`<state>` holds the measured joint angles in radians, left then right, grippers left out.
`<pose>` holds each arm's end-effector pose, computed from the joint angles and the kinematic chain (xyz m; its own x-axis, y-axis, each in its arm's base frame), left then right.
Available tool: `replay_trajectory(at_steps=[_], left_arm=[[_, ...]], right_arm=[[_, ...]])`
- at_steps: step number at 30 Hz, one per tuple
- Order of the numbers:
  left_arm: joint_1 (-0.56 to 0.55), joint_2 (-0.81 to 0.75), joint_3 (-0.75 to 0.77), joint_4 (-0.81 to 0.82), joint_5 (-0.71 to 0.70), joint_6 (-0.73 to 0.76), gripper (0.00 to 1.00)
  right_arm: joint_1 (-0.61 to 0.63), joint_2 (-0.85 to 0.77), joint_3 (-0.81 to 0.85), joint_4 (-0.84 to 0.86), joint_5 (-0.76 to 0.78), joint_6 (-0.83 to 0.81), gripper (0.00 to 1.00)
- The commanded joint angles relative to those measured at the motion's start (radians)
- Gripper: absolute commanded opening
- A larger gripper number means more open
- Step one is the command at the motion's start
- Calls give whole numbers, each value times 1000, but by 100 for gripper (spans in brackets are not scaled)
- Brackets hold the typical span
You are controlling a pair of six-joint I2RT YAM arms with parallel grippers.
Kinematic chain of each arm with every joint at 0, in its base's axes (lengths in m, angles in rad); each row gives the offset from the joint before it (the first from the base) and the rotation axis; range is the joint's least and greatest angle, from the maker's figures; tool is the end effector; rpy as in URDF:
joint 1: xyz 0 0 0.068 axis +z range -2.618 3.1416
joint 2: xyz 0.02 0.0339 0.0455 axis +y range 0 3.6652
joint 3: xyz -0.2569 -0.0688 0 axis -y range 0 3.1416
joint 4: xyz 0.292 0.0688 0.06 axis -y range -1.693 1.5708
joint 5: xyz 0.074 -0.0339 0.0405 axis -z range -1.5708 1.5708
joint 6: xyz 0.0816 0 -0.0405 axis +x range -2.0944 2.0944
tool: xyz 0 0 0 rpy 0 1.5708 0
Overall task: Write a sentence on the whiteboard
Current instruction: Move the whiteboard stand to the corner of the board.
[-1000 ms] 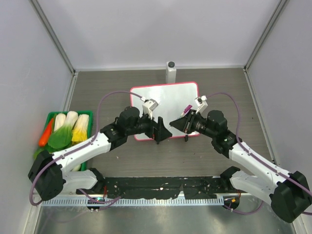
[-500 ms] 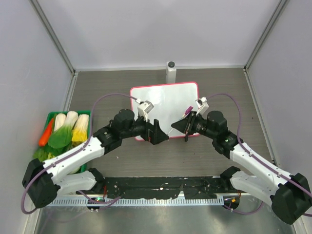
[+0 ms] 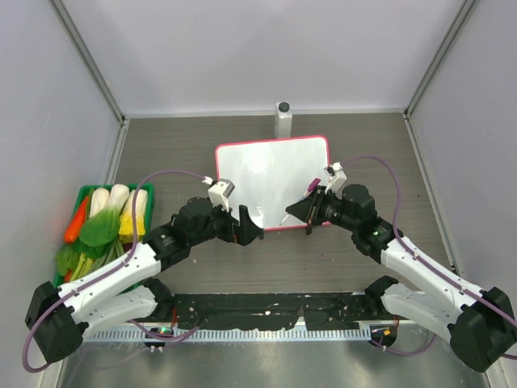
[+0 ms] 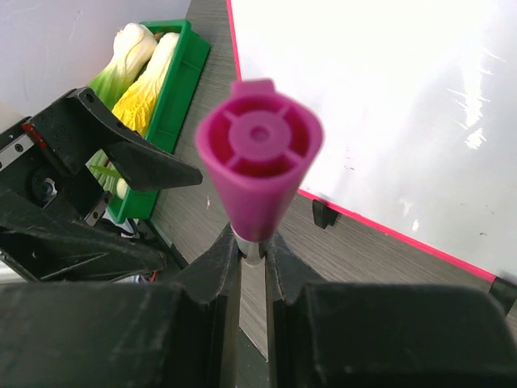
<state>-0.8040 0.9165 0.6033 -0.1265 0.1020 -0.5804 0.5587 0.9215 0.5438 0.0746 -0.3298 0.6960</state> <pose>0.2024 -0.2221 0.2184 -0.6749 -0.0858 -0.7329 0.4906 0.6898 -0.5324 0.2425 0.1828 0.2211 -0.6838 0.2879 -0.6705 -0.4237 0.5914 0.6861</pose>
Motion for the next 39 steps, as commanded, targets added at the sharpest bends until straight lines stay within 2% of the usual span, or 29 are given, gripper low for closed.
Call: replay_trajectory(at_steps=[1, 12, 16, 21, 25, 31, 35, 39], left_arm=[[2, 22, 7, 7, -84, -13, 100], [17, 48, 0, -18, -84, -22, 100], [42, 27, -28, 1, -16, -15, 100], [71, 1, -2, -64, -15, -13, 100], [129, 33, 30, -119, 44, -12, 100], [253, 88, 6, -91, 146, -76, 100], [380, 67, -31, -78, 229, -99, 100], [488, 18, -92, 3, 318, -148, 100]], right_arm=[[-3, -7, 27, 10, 35, -26, 1], [-3, 57, 44, 42, 23, -32, 2], [-3, 71, 56, 54, 23, -30, 1], [-3, 73, 50, 77, 17, -30, 1], [-3, 80, 54, 76, 15, -35, 2], [-3, 76, 41, 82, 29, -49, 1], [-3, 68, 41, 80, 44, -56, 1], [-3, 68, 42, 94, 40, -82, 1]])
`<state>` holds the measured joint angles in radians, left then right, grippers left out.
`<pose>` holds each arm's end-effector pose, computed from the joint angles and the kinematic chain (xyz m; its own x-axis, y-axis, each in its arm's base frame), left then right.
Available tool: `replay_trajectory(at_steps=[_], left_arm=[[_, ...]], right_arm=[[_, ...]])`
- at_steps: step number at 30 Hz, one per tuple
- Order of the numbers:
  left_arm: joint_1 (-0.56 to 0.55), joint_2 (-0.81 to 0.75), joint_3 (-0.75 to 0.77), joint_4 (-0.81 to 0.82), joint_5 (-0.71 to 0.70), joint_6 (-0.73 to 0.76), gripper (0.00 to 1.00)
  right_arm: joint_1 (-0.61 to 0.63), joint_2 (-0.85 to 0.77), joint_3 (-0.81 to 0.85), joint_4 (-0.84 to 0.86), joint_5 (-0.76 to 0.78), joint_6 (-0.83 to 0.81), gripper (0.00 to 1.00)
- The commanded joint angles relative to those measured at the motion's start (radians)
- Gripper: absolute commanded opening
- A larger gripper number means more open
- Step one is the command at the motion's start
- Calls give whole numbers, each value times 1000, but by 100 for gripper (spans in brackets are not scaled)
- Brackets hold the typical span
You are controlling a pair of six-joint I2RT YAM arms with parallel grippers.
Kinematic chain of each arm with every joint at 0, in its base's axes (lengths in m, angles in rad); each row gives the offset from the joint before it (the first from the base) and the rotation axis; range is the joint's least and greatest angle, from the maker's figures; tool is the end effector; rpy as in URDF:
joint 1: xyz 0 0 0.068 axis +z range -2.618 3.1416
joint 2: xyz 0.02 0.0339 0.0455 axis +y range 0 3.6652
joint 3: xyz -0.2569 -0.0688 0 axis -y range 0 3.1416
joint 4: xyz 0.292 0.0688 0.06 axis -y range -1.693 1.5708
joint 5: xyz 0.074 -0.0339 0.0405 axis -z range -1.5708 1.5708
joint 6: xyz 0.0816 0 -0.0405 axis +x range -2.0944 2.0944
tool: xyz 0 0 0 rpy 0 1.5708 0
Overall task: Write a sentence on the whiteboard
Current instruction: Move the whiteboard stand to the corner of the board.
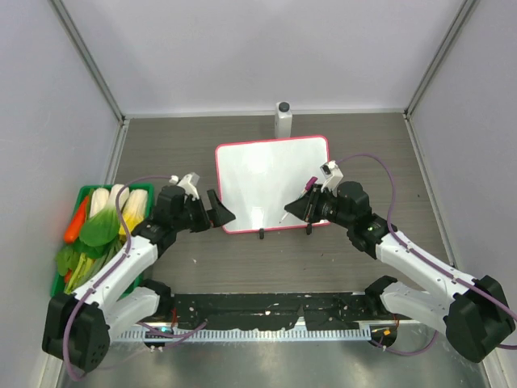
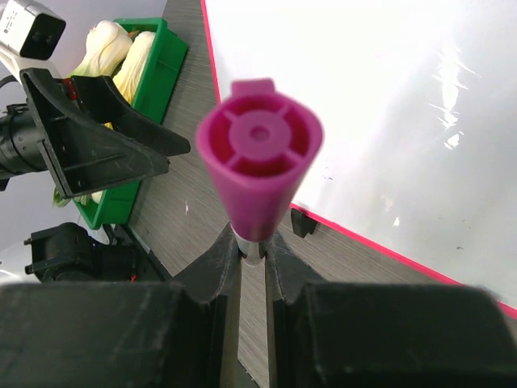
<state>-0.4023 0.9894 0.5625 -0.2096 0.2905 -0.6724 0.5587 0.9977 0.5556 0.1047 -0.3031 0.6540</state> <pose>0.2595 -0.1358 0.1714 -0.7936 -0.3109 -0.5231 0.1186 0.7641 -0.6341 0.2530 0.1869 0.2084 -0.6759 0.2622 -0.6888 -0.4203 0.6306 0.6525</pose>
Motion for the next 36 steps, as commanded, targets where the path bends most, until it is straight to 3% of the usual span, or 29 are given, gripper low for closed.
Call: replay_trajectory(at_steps=[1, 10, 18, 27, 36], left_arm=[[114, -60, -64, 107, 159, -65, 100], [233, 34, -87, 265, 326, -112, 100], [240, 98, -122, 390, 329, -176, 100], [241, 124, -108, 363, 294, -145, 99], [278, 245, -99, 494, 309, -180, 91]], right_arm=[[-3, -8, 27, 72, 6, -39, 2], [-3, -14, 14, 116, -16, -28, 1], [-2, -41, -5, 92, 4, -45, 1], [-2, -22, -2, 108, -2, -50, 2], [-3, 5, -11, 154, -8, -28, 1]])
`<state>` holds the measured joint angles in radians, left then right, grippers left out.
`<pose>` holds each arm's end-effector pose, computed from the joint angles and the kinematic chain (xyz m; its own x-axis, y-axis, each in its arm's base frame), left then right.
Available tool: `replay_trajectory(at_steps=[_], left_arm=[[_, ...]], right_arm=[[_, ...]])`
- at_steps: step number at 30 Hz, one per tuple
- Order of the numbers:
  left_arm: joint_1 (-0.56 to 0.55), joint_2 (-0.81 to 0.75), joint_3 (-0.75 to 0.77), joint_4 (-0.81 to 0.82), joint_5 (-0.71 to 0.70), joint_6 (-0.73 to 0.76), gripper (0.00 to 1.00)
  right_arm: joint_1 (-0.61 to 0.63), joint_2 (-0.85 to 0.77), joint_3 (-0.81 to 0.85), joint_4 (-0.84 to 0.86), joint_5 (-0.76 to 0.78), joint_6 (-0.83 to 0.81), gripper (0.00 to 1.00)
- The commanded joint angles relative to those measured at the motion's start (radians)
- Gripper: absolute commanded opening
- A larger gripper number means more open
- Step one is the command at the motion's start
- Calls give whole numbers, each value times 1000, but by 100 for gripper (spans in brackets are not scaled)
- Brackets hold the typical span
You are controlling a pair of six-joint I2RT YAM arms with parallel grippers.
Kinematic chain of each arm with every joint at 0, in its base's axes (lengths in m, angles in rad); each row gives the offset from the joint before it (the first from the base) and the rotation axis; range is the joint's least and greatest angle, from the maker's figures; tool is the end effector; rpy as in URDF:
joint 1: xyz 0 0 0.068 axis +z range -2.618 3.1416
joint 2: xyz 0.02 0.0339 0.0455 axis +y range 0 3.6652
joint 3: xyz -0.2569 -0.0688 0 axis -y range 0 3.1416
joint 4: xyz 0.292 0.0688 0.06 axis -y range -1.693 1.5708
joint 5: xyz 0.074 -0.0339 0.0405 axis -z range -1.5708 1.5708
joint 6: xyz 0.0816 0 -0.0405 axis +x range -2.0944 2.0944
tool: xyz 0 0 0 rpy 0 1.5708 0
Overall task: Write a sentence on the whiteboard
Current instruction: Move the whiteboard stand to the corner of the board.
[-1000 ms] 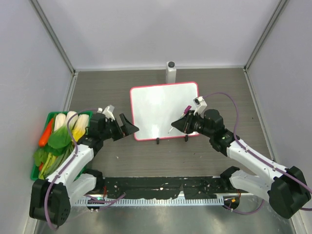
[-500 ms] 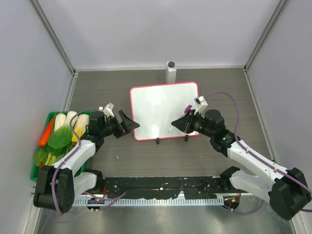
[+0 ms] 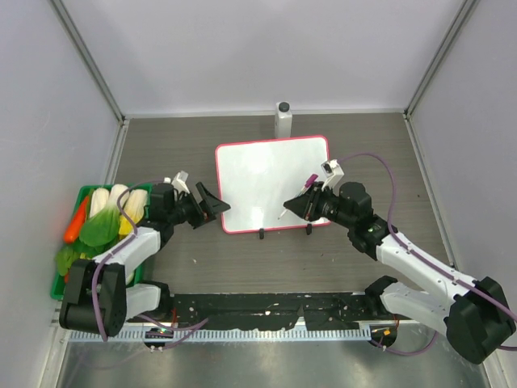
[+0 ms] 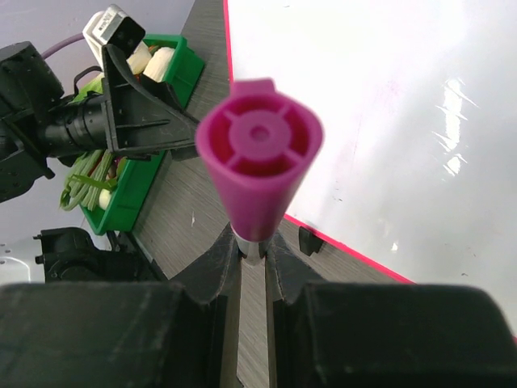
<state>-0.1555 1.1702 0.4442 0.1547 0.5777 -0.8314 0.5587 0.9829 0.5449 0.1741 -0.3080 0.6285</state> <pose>0.2873 -0.0901 0.1241 -0.7912 -0.5025 -0.3487 -0.0015 0.5716 -0.8205 0.2531 0.1874 0.2182 -0.6218 0.2720 -0.7344 -0.4793 0.6094 0.6315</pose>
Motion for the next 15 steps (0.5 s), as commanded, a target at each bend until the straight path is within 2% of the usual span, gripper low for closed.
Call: replay_trajectory(at_steps=[1, 4, 11, 15], left_arm=[[39, 83, 18, 179, 37, -37, 90], [42, 127, 27, 270, 50, -60, 89], [71, 250, 113, 344, 83, 6, 89], [91, 337, 143, 489, 134, 11, 87]], right_arm=[[-5, 32, 3, 103, -17, 6, 1], [-2, 53, 15, 120, -36, 17, 1], [-5, 46, 32, 94, -25, -1, 1], [-5, 31, 33, 82, -16, -13, 1]])
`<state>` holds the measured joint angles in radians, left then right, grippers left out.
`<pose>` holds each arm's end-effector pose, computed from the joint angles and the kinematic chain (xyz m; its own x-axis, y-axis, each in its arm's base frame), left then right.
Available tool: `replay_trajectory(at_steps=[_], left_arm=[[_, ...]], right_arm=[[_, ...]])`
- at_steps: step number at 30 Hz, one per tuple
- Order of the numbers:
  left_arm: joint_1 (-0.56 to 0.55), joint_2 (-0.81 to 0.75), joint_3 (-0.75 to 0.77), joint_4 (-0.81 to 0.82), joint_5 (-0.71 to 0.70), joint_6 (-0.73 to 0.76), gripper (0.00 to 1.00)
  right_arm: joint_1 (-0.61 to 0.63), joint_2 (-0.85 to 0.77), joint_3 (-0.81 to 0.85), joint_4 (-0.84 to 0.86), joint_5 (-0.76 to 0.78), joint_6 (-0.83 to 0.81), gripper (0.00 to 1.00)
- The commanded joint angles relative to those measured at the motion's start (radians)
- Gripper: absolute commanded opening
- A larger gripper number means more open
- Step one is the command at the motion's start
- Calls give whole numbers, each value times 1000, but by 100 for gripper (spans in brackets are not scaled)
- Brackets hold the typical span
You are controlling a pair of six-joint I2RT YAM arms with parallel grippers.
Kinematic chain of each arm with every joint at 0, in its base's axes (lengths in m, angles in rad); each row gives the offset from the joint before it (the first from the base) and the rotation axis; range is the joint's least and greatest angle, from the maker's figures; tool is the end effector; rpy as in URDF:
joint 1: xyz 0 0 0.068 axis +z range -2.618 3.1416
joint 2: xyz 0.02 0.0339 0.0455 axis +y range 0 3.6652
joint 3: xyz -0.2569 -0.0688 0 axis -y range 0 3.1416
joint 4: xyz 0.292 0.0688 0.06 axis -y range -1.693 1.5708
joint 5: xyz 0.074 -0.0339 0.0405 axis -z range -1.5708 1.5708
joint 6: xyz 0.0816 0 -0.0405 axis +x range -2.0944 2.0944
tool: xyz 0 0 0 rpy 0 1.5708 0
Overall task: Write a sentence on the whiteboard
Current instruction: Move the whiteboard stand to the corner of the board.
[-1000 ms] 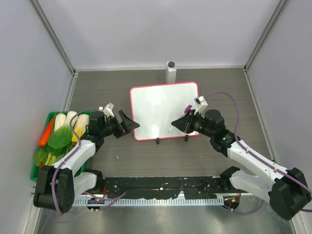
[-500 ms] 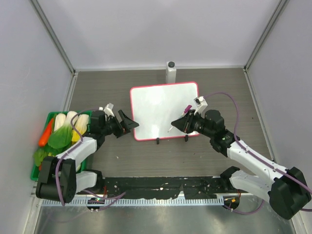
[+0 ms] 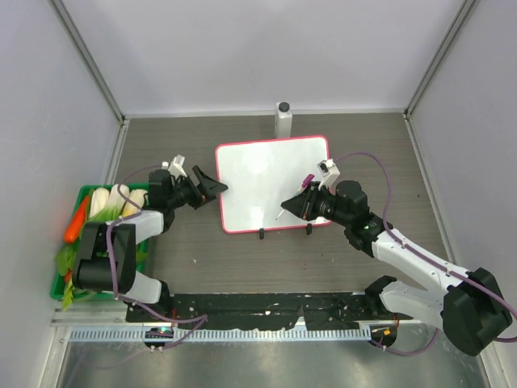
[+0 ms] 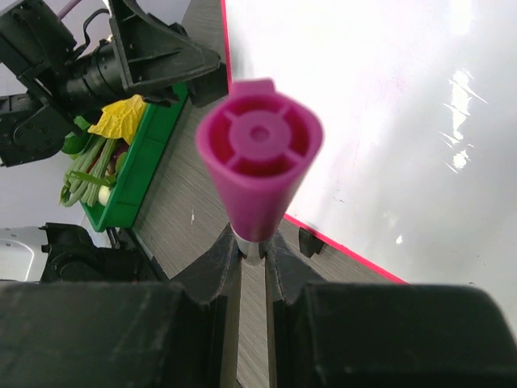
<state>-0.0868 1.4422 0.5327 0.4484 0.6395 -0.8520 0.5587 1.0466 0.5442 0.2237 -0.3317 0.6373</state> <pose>0.3331 -0.0779 0.1126 -0.7450 -0.5413 -0.3899 0.0628 0.5249 -0.8488 0.2586 0.1930 0.2063 -0.6437 0.2611 -0.7194 -0.4774 0.5977 0.6441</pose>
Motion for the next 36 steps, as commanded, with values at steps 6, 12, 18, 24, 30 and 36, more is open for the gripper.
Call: replay_trajectory(at_steps=[6, 12, 18, 24, 30, 36], left_arm=[[24, 243, 196, 271, 252, 47, 68], [24, 305, 188, 337, 307, 39, 67], [22, 300, 135, 446, 345, 8, 72], [24, 288, 130, 444, 348, 8, 71], [24, 311, 161, 443, 374, 4, 69], [22, 339, 199, 447, 425, 21, 66]], right_arm=[[-6, -53, 54, -14, 20, -45, 1], [-11, -56, 65, -58, 48, -57, 1], [-13, -48, 65, -52, 45, -57, 1], [-13, -28, 71, -40, 36, -51, 2], [-11, -13, 80, -29, 23, -45, 1], [-13, -7, 91, -35, 26, -53, 1]])
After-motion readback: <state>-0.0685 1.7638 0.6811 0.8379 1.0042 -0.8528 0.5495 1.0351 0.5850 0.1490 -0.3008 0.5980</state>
